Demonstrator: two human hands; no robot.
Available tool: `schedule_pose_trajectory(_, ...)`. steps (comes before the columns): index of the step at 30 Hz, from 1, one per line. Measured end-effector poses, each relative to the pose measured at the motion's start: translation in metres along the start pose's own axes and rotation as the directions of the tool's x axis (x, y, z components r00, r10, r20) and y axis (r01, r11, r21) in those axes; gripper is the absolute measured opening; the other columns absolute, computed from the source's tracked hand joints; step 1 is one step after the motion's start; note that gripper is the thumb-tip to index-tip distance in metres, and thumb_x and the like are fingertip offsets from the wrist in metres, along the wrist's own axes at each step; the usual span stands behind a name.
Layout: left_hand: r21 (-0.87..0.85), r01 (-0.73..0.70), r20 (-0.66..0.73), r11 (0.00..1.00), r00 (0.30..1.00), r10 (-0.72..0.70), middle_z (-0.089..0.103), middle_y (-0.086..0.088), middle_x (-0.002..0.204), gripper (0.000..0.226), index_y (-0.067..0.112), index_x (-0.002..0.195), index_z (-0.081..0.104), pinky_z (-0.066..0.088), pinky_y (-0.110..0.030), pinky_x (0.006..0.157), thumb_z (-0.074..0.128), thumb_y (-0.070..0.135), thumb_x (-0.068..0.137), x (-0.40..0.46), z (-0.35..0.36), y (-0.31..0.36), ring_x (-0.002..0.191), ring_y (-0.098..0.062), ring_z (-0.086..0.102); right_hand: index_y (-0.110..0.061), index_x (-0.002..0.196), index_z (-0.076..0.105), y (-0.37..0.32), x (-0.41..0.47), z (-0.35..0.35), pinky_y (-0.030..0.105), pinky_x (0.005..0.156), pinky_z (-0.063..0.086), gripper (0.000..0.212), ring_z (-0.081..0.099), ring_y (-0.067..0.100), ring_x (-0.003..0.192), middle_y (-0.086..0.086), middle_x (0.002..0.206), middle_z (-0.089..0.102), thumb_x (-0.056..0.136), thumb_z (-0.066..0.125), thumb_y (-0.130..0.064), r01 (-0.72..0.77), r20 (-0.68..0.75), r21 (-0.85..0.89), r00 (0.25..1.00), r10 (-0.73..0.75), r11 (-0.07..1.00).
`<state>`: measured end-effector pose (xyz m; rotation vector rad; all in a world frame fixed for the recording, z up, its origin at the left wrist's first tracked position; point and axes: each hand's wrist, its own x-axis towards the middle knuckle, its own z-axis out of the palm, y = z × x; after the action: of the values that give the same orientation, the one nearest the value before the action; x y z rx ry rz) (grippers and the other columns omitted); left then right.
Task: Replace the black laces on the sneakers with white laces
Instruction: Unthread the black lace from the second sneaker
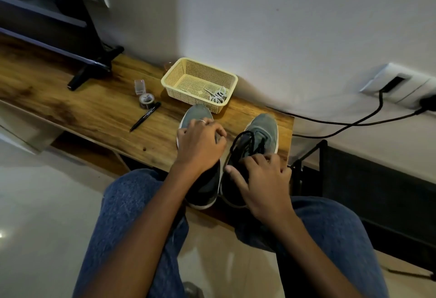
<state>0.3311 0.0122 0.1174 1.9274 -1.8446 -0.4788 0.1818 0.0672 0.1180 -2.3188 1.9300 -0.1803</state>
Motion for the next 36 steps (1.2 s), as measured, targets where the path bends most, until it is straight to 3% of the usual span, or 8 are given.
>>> schedule_pose_trajectory(4, 0.007, 0.169, 0.073, 0.986, 0.983, -0.169, 0.042, -0.003, 0.134, 0.035, 0.028, 0.109, 0.046, 0.035, -0.049, 0.102, 0.061, 0.049, 0.085, -0.009, -0.001, -0.005, 0.127, -0.027, 0.035, -0.024, 0.135, 0.036, -0.004, -0.009, 0.016, 0.049, 0.101, 0.033, 0.056, 0.021, 0.026, 0.140, -0.002, 0.140, 0.045, 0.091, 0.046, -0.058, -0.008, 0.253, -0.030, 0.967, 0.016, 1.000)
schedule_pose_trajectory(9, -0.037, 0.244, 0.184, 0.969, 0.955, -0.233, 0.016, -0.009, 0.153, 0.053, 0.037, 0.108, 0.036, 0.044, -0.052, 0.098, 0.072, 0.054, 0.074, -0.049, 0.018, -0.005, 0.134, -0.033, 0.033, -0.017, 0.124, 0.040, -0.007, -0.014, 0.038, 0.046, 0.091, 0.043, 0.045, 0.041, 0.028, 0.126, 0.006, 0.122, 0.058, 0.089, 0.060, -0.036, -0.018, 0.116, 0.135, 0.993, 0.002, 0.991)
schedule_pose_trajectory(13, -0.039, 0.300, 0.111, 0.953, 0.949, -0.294, 0.009, -0.011, 0.156, 0.051, 0.032, 0.108, 0.042, 0.049, -0.043, 0.093, 0.073, 0.054, 0.074, -0.069, 0.023, -0.004, 0.133, -0.031, 0.036, -0.012, 0.114, 0.046, -0.006, -0.020, 0.039, 0.040, 0.075, 0.043, 0.037, 0.054, 0.034, 0.103, 0.011, 0.103, 0.059, 0.086, 0.065, -0.029, -0.034, 0.069, 0.236, 0.997, 0.018, 0.971)
schedule_pose_trajectory(16, 0.035, 0.348, 0.171, 0.937, 0.921, -0.349, 0.006, -0.011, 0.157, 0.052, 0.029, 0.122, 0.053, 0.048, -0.041, 0.096, 0.070, 0.052, 0.079, -0.081, 0.027, -0.009, 0.131, -0.031, 0.040, -0.012, 0.115, 0.045, -0.001, -0.022, 0.040, 0.039, 0.077, 0.044, 0.032, 0.053, 0.033, 0.102, 0.012, 0.105, 0.058, 0.089, 0.061, -0.020, -0.046, 0.077, 0.216, 0.997, 0.030, 0.975)
schedule_pose_trajectory(19, 0.050, 0.356, 0.135, 0.933, 0.923, -0.359, 0.018, -0.014, 0.155, 0.046, 0.023, 0.130, 0.056, 0.049, -0.038, 0.093, 0.058, 0.047, 0.091, -0.087, 0.028, -0.005, 0.119, -0.031, 0.053, -0.014, 0.122, 0.041, 0.003, -0.024, 0.036, 0.036, 0.076, 0.041, 0.035, 0.051, 0.031, 0.105, 0.011, 0.110, 0.056, 0.091, 0.056, -0.014, -0.049, 0.123, 0.183, 0.992, 0.027, 0.982)
schedule_pose_trajectory(24, -0.124, 0.339, -0.041, 0.933, 0.937, -0.346, 0.056, -0.012, 0.124, 0.030, 0.015, 0.112, 0.061, 0.039, -0.027, 0.074, 0.053, 0.039, 0.095, -0.094, 0.008, 0.004, 0.106, -0.028, 0.058, -0.016, 0.123, 0.039, 0.012, -0.038, 0.029, 0.039, 0.091, 0.043, 0.037, 0.051, 0.030, 0.111, 0.009, 0.114, 0.057, 0.091, 0.058, -0.019, -0.008, 0.212, 0.151, 0.977, -0.024, 0.989)
schedule_pose_trajectory(28, -0.192, 0.279, -0.177, 0.941, 0.933, -0.313, 0.059, -0.009, 0.109, 0.024, 0.014, 0.098, 0.061, 0.037, -0.026, 0.069, 0.057, 0.037, 0.094, -0.115, -0.012, 0.012, 0.099, -0.026, 0.059, -0.016, 0.124, 0.040, 0.012, -0.053, 0.025, 0.037, 0.086, 0.041, 0.033, 0.051, 0.033, 0.112, 0.011, 0.116, 0.057, 0.093, 0.054, -0.017, 0.132, 0.254, 0.124, 0.954, -0.160, 0.984)
schedule_pose_trajectory(36, -0.268, 0.250, -0.253, 0.930, 0.914, -0.318, 0.058, -0.012, 0.124, 0.021, 0.016, 0.093, 0.062, 0.051, -0.039, 0.081, 0.061, 0.037, 0.090, -0.122, -0.036, 0.013, 0.104, -0.027, 0.060, -0.011, 0.122, 0.052, -0.017, -0.033, 0.033, 0.039, 0.084, 0.040, 0.030, 0.052, 0.035, 0.106, 0.016, 0.114, 0.060, 0.093, 0.053, -0.019, 0.361, 0.227, 0.174, 0.891, -0.394, 0.916)
